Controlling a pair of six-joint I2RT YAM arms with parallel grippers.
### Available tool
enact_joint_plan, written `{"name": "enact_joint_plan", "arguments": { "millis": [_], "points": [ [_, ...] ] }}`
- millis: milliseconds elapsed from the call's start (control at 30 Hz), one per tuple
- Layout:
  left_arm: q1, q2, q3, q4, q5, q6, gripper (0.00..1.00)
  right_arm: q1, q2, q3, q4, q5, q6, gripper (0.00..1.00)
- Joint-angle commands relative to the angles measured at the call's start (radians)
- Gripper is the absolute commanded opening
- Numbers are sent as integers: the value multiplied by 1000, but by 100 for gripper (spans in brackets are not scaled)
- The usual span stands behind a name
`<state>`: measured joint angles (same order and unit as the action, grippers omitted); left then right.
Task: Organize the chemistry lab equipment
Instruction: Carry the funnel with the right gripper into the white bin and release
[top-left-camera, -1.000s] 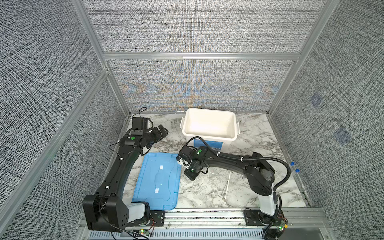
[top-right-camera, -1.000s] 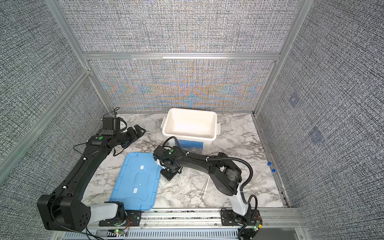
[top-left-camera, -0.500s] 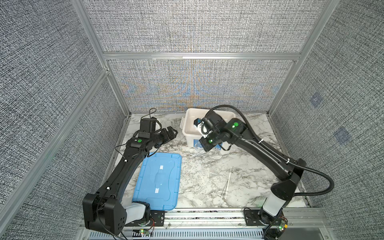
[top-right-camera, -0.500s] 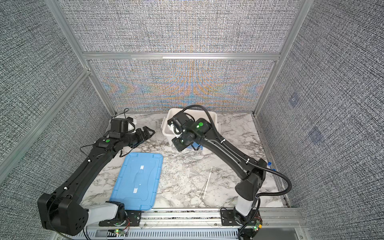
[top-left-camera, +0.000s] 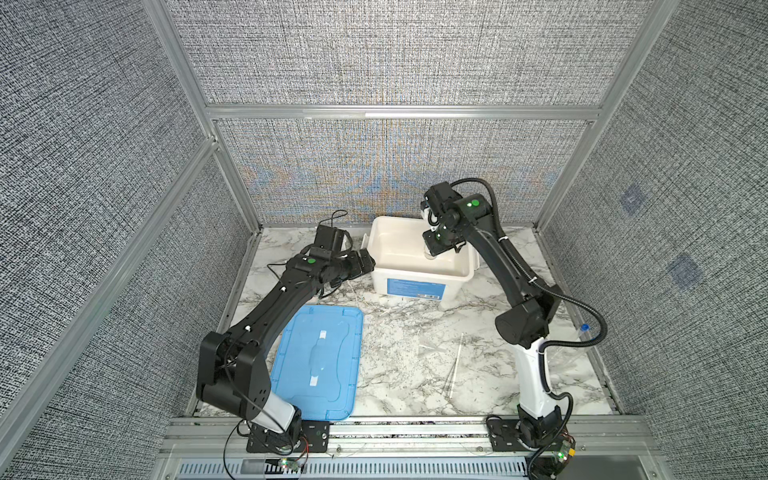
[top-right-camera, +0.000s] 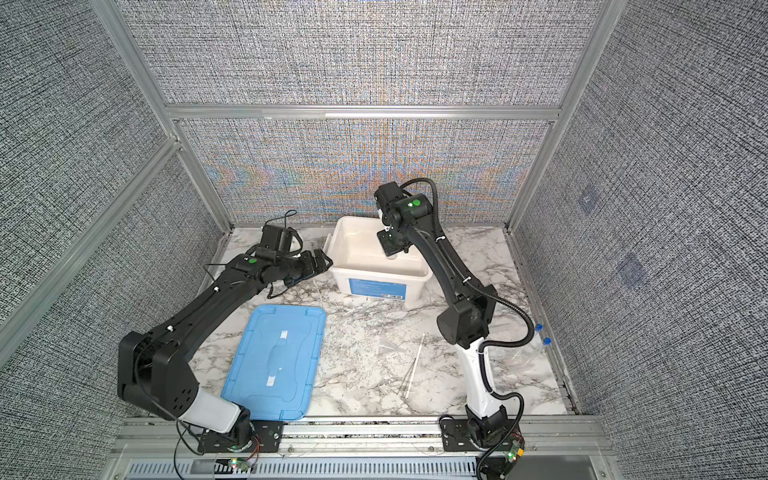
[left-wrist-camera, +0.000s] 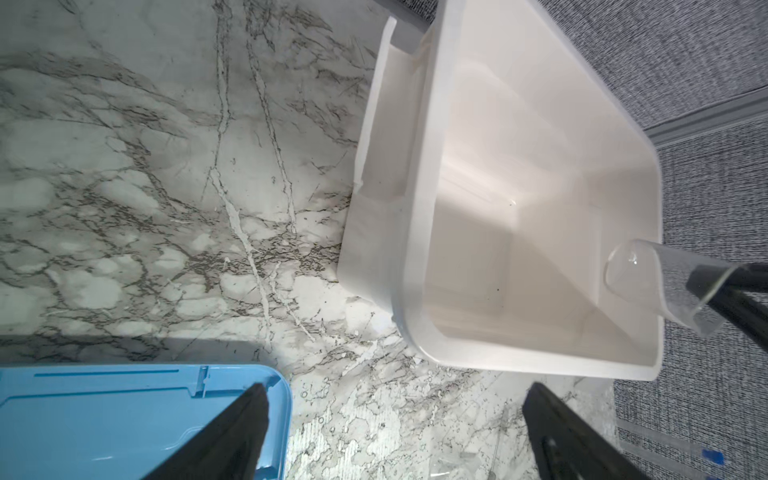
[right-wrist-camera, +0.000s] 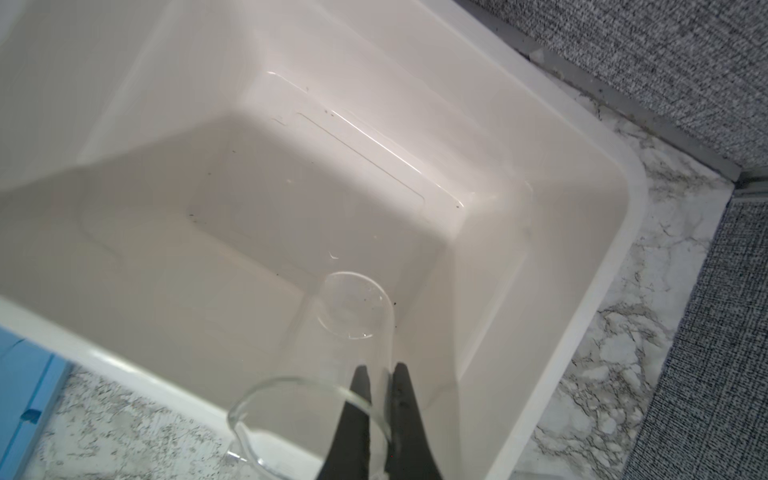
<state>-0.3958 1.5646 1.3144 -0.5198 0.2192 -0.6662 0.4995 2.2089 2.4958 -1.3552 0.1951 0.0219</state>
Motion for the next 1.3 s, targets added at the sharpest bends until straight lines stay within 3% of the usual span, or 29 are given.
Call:
{"name": "enact_joint_plan", "arguments": {
  "millis": [0, 200, 633, 1100, 1267],
  "points": [
    [-16, 57, 57, -52, -14, 49, 97, 3, 22, -15, -13, -13, -5, 0],
    [-31, 124, 106, -59, -21, 47, 97, 0, 82, -52, 25, 42, -29, 0],
    [-31, 148, 140, -134, -38, 48, 96, -38, 237, -92, 7, 21, -83, 0],
    [-31, 95, 122, -154, -33, 59, 97, -72, 246, -226, 82, -47, -73, 0],
    [-31, 73, 124, -162, -40, 67, 97, -80, 239, -227, 76, -43, -72, 7]
  ]
}}
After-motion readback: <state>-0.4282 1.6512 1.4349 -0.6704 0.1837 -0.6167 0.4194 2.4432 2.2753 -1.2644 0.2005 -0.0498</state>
